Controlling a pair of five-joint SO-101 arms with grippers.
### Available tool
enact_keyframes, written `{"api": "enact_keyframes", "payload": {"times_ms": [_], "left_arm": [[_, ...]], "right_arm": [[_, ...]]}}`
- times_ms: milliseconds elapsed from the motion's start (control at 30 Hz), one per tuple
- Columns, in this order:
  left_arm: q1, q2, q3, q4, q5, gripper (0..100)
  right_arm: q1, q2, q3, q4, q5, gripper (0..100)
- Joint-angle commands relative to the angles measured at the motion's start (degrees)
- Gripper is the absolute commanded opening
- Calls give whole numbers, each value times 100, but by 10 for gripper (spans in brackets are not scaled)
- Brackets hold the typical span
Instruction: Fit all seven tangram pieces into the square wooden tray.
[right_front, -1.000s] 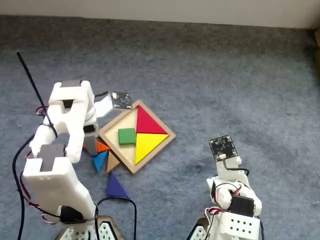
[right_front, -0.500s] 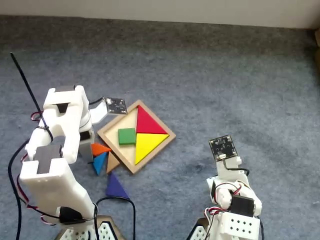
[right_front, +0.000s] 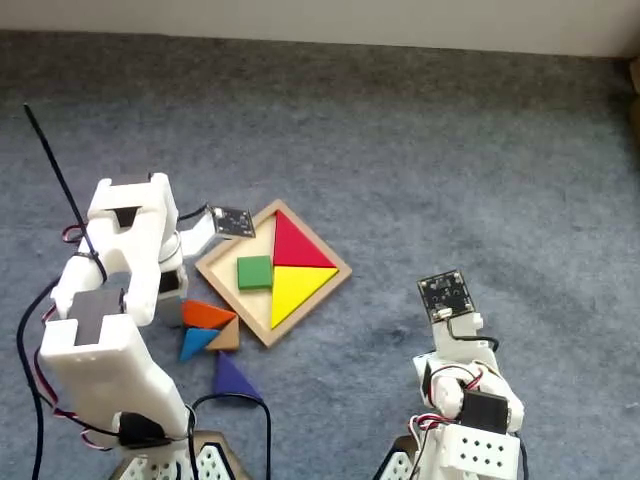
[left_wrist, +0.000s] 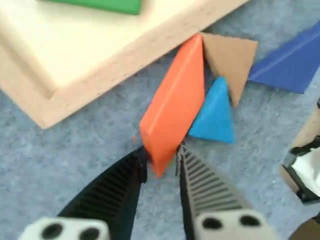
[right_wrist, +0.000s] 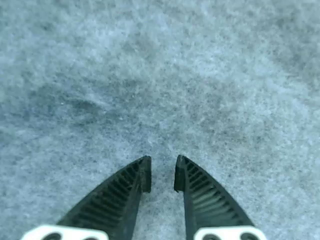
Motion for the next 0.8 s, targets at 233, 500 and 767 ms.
{"api": "enact_keyframes", "payload": {"times_ms": [233, 500, 767], "left_arm": [[180, -400, -207, 281, 949, 77], [462, -1095, -136, -62, 1231, 240], [1455, -1095, 558, -809, 2523, 238]], "right_arm": [[92, -13, 382, -101, 35, 91], [92, -13, 382, -101, 35, 91], [92, -13, 382, -101, 35, 91]]}}
